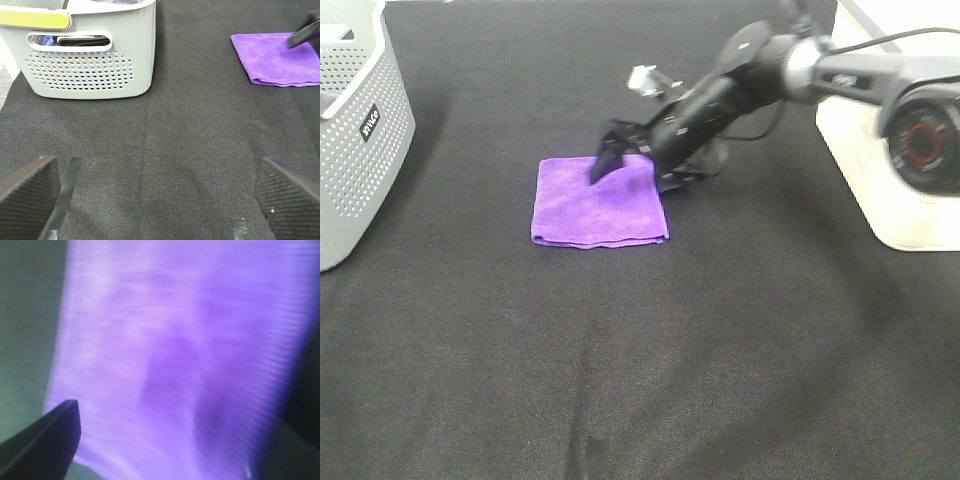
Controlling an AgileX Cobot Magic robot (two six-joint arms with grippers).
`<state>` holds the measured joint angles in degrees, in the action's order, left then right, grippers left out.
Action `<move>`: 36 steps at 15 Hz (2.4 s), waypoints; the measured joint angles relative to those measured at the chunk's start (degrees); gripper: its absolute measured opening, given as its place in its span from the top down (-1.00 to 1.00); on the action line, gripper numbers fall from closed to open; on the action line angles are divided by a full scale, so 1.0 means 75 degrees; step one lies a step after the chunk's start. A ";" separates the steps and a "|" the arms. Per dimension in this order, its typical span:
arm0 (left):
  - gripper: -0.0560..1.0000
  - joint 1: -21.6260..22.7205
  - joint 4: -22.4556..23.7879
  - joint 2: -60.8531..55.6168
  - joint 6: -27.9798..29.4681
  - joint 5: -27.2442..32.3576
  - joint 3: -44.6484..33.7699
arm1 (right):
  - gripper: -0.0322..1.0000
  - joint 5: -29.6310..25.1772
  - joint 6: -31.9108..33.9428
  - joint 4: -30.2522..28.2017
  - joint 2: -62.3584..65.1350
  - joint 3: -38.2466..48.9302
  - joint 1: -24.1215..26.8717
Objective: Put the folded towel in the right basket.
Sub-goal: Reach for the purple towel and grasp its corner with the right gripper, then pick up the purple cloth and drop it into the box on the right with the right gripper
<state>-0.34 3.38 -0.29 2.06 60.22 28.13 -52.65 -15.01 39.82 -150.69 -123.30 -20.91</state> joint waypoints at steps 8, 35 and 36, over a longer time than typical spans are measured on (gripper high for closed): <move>-0.98 0.0000 0.0000 0.0000 0.0000 0.0000 0.0000 | 0.73 0.0558 0.0015 -0.0351 -0.0076 0.0023 -0.0642; -0.98 0.0000 0.0000 0.0000 0.0000 0.0000 0.0000 | -0.93 -0.2315 0.0619 -0.3812 0.3545 -0.1497 0.4668; -0.98 0.0000 0.0000 0.0000 0.0000 0.0000 0.0000 | -0.95 -0.2315 0.0619 -0.3804 0.3545 -0.1497 0.4668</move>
<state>-0.34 3.38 -0.29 2.06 60.22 28.13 -70.02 -10.37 11.29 -124.10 -134.53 14.09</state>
